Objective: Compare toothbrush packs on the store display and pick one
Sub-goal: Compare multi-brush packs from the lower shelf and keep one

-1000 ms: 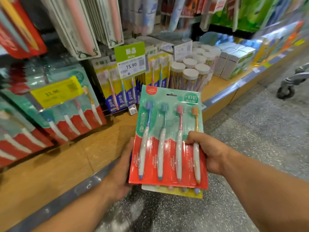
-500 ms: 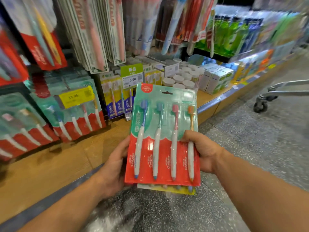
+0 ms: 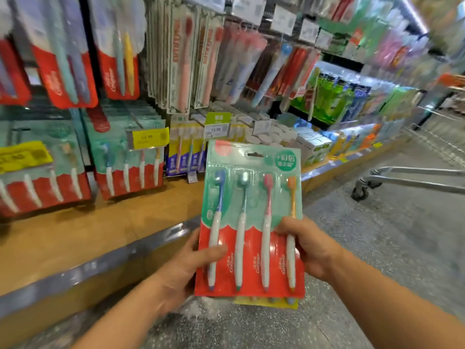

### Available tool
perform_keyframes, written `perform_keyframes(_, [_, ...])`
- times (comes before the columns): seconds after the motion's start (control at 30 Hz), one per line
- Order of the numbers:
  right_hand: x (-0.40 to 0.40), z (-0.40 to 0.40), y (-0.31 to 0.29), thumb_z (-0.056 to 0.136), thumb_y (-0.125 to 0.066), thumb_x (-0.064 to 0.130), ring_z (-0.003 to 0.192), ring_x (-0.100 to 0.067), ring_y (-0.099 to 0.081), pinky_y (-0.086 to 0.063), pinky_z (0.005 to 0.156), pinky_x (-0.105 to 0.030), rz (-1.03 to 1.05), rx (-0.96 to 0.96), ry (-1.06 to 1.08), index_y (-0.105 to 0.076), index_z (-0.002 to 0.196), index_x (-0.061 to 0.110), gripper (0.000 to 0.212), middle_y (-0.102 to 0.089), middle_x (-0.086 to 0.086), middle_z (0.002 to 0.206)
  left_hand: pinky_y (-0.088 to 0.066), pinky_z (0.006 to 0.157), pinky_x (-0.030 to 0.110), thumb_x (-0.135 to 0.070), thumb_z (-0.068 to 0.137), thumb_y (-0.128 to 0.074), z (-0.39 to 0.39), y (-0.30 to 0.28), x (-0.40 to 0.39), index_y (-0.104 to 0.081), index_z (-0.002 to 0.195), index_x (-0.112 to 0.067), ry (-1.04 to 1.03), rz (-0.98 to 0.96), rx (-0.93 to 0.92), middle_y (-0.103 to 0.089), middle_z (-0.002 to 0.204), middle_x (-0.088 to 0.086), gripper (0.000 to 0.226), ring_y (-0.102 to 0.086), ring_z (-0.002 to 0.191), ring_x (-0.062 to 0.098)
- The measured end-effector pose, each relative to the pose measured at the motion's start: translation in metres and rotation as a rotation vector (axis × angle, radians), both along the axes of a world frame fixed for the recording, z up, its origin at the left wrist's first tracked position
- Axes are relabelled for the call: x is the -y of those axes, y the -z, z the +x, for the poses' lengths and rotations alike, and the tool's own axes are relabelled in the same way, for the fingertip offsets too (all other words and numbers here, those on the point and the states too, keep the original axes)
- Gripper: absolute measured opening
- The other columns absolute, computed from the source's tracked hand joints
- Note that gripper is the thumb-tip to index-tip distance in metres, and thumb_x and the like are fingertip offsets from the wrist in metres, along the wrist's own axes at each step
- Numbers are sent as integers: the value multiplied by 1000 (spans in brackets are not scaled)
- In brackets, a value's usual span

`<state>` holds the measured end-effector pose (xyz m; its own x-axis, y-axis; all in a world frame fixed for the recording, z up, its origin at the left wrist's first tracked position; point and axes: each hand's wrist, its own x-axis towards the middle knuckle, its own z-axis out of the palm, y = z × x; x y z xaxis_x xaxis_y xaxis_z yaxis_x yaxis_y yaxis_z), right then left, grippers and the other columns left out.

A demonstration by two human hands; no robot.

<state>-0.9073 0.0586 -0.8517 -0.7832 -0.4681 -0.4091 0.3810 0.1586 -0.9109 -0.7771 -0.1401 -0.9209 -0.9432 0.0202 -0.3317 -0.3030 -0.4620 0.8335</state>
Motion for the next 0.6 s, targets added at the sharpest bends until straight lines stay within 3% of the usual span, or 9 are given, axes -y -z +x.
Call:
perform_keyframes(0.1, [13, -3, 0, 59, -61, 5, 62, -28, -69, -61, 59, -38, -12, -55, -56, -62, 120, -4, 62, -71, -20, 81, -54, 101, 59, -40, 38, -104, 3, 4, -2, -59, 138, -25, -35, -53, 25, -77, 120, 13, 111, -74, 110, 36])
perform_keyframes(0.17, [22, -9, 9, 60, -63, 6, 65, -28, -70, -61, 62, -39, -46, -66, -73, -62, 120, 0, 60, -72, -19, 83, -54, 100, 61, -33, 46, -99, 3, 9, 0, -64, 132, -25, -136, -62, 56, -77, 118, 14, 93, -74, 109, 37])
perform_keyframes(0.27, [33, -20, 30, 61, -74, 13, 78, -37, -71, -61, 77, -52, -94, -57, -84, -60, 129, 4, 70, -74, -23, 97, -62, 87, 51, -25, 56, -88, 2, 18, -7, -67, 126, -23, -289, -87, 66, -79, 112, 13, 74, -76, 101, 35])
perform_keyframes(0.33, [41, -26, 43, 62, -78, 15, 87, -41, -74, -62, 79, -54, -150, -58, -110, -61, 129, 7, 70, -76, -23, 106, -64, 72, 43, -25, 55, -85, 2, 26, -12, -68, 125, -18, -409, -91, 89, -80, 108, 16, 72, -78, 94, 34])
perform_keyframes(0.4, [48, -28, 52, 65, -81, 17, 96, -41, -75, -63, 80, -51, -221, -54, -143, -63, 129, 8, 67, -76, -23, 111, -65, 70, 43, -28, 52, -88, 3, 33, -15, -72, 122, -14, -494, -70, 120, -80, 106, 17, 73, -78, 90, 34])
perform_keyframes(0.53, [56, -23, 66, 71, -87, 17, 101, -41, -75, -62, 86, -54, -306, -20, -213, -63, 132, 10, 66, -77, -20, 113, -57, 96, 60, -42, 65, -90, 14, 36, -19, -71, 126, -26, -505, -83, 179, -79, 114, 12, 66, -76, 104, 36])
perform_keyframes(0.6, [59, -19, 71, 75, -79, 21, 100, -43, -75, -63, 84, -54, -346, 17, -223, -63, 132, 9, 60, -76, -23, 114, -57, 96, 60, -49, 66, -85, 22, 32, -22, -68, 128, -30, -513, -124, 190, -79, 114, 11, 67, -76, 105, 35])
